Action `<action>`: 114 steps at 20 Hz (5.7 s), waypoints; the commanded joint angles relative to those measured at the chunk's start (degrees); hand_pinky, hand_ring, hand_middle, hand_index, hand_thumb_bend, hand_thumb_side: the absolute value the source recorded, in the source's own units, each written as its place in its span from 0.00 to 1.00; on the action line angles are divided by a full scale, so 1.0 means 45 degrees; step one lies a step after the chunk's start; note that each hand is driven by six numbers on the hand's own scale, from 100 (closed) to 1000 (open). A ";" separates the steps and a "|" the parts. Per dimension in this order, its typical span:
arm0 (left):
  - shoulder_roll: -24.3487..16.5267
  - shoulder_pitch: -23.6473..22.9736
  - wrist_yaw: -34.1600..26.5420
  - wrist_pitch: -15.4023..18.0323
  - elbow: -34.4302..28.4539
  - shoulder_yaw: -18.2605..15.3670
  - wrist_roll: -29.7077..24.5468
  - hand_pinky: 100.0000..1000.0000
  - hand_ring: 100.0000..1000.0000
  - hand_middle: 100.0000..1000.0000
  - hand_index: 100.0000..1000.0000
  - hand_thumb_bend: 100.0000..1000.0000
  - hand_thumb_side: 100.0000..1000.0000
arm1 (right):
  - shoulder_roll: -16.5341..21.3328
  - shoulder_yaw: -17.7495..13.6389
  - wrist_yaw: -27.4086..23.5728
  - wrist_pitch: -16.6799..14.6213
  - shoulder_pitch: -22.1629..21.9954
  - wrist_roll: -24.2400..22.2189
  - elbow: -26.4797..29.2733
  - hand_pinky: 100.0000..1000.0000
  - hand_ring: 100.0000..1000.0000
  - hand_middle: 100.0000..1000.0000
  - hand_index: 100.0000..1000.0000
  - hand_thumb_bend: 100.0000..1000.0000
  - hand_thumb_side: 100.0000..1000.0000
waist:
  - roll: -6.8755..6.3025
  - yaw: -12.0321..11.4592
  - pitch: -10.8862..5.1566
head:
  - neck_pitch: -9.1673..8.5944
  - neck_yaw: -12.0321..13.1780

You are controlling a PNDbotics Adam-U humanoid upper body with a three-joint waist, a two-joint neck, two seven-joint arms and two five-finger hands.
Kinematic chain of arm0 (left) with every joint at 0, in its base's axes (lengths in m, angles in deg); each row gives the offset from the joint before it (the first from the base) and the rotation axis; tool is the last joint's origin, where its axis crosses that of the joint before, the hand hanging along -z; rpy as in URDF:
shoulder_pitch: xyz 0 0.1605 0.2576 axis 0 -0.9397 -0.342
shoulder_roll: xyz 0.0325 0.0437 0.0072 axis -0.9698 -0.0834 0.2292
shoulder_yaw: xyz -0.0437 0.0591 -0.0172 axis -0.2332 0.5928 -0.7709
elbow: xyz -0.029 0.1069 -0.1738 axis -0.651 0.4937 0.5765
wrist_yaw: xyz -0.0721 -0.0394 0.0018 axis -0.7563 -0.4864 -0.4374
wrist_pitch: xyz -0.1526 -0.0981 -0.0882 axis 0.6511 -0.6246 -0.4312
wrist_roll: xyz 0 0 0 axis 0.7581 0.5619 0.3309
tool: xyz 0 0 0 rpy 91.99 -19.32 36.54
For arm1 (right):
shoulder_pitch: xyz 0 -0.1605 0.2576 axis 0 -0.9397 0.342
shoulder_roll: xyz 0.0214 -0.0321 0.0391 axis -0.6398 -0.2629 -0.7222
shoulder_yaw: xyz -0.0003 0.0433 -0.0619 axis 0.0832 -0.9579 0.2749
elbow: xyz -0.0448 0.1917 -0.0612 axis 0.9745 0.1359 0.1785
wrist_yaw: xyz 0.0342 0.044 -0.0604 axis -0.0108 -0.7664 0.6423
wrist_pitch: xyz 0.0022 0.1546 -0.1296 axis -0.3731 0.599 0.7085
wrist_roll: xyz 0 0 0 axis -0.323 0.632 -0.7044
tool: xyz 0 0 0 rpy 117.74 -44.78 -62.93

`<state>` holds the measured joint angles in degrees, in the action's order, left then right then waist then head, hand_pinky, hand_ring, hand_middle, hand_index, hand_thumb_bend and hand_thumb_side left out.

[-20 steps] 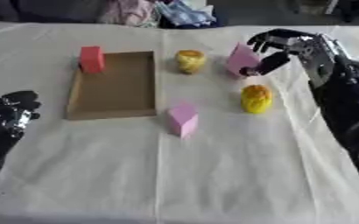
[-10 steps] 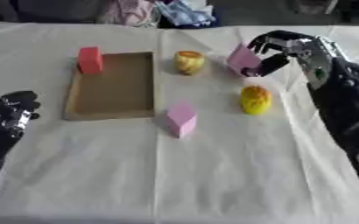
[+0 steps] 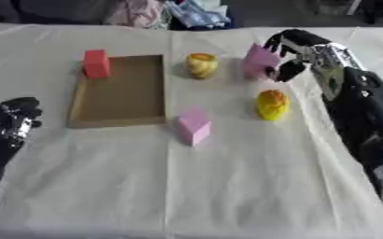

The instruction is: Pick up objects on the table and place them in the box.

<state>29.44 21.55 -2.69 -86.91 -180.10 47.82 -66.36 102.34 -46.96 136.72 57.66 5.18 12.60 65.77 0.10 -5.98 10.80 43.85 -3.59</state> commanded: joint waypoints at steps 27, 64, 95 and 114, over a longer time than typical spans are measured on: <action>-0.0112 0.0352 -0.0076 0.0090 -0.0221 0.0331 -0.0346 0.70 0.73 0.69 0.74 0.15 0.51 | -0.2324 0.0973 0.0754 -0.0906 0.2040 0.0344 0.1568 0.85 0.63 0.51 0.48 0.00 0.00 | 0.0015 -0.1036 0.0058 | -0.0237 -0.0943; -0.0014 0.0593 -0.0121 0.0108 -0.0276 0.0460 -0.0555 0.71 0.73 0.68 0.74 0.15 0.51 | -0.4138 0.1079 0.4734 0.1536 0.1864 0.2356 0.1223 0.89 0.75 0.66 0.75 0.42 0.57 | 0.0068 -0.1965 0.0308 | -0.0348 -0.1573; -0.0114 0.0385 -0.0024 0.0087 -0.0275 0.0236 -0.0381 0.72 0.73 0.68 0.74 0.15 0.51 | -0.1518 0.0699 0.1199 0.1233 0.1434 -0.1984 0.1049 0.93 0.79 0.71 0.84 0.34 0.44 | -0.0159 -0.0928 0.0211 | -0.0431 -0.1252; -0.0080 0.0393 -0.0035 0.0080 -0.0278 0.0237 -0.0452 0.72 0.73 0.68 0.74 0.14 0.51 | -0.2077 0.0518 0.4573 0.1530 0.1163 -0.0491 -0.0057 0.91 0.73 0.63 0.72 0.24 0.18 | -0.0219 -0.0991 0.0242 | -0.0518 -0.1333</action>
<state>29.51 22.95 -2.89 -86.57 -180.14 49.19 -68.27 92.64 -44.08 155.76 64.24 9.42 8.69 65.56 0.05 -10.33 12.37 42.23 -9.46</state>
